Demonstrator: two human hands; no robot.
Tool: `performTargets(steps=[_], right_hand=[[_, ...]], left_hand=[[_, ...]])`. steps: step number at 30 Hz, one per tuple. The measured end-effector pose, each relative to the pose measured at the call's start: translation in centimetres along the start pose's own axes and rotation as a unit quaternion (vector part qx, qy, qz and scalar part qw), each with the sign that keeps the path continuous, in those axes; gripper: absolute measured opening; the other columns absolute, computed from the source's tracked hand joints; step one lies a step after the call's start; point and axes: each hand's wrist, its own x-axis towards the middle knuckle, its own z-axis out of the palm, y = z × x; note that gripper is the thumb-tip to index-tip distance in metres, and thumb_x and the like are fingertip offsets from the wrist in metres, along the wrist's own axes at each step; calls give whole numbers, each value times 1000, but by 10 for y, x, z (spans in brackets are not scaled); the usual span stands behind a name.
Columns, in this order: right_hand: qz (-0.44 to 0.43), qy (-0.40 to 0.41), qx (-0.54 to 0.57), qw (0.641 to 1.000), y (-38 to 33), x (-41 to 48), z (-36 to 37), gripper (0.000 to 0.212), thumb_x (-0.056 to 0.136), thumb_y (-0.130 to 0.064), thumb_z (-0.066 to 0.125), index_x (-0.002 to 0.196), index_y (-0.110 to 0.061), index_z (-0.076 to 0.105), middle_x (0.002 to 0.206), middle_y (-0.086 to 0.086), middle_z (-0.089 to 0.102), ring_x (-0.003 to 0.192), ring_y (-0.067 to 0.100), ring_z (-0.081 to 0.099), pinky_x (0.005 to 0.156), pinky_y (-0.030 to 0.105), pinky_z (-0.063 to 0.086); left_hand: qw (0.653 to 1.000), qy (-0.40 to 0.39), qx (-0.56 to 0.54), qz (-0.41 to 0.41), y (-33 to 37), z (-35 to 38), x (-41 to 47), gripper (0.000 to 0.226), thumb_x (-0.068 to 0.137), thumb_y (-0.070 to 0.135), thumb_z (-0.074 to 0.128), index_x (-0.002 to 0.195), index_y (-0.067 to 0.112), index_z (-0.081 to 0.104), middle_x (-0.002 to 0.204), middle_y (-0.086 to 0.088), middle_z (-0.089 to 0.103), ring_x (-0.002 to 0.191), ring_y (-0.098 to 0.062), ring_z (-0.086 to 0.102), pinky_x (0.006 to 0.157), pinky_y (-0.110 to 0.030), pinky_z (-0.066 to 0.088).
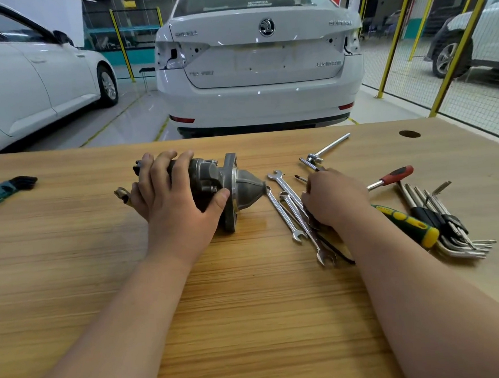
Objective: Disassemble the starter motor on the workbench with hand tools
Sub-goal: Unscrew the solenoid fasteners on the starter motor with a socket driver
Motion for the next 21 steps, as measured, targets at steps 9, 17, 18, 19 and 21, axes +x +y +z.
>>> performTargets(steps=[9,17,18,19,21], right_hand=[[45,-62,-70,995,17,-35,-22,24,90,-6,52,74,-16,38,80,1,44,64,19,47,48,30,33],[29,-73,-24,997,16,-42,-20,7,92,-10,57,90,-16,54,81,2,55,67,17,54,54,29,45],[27,-73,-8,997,17,-43,-21,4,92,-13,56,94,-15,58,82,2,56,68,18,55,55,28,47],[21,-76,9,997,18,-44,-21,9,93,-16,55,99,-14,62,84,2,59,70,17,57,57,28,49],[2,-95,19,995,17,-46,-21,20,94,-23,56,108,-12,67,89,2,64,74,17,60,61,29,51]], left_hand=[[1000,-14,15,1,0,-2,-2,74,80,48,65,141,23,33,151,-4,21,143,-17,-2,112,-51,2],[976,21,10,218,39,-3,-34,47,78,35,56,122,20,47,121,-6,41,110,-26,34,93,-36,31],[968,-19,-13,249,44,-1,-38,42,81,30,57,120,18,52,113,-5,49,102,-23,39,88,-35,38],[962,-70,-33,262,47,1,-40,37,82,26,59,118,15,57,106,-4,56,96,-20,44,82,-35,44],[951,-176,-46,249,52,4,-43,31,87,23,61,117,16,62,104,0,61,95,-17,52,78,-33,50]])
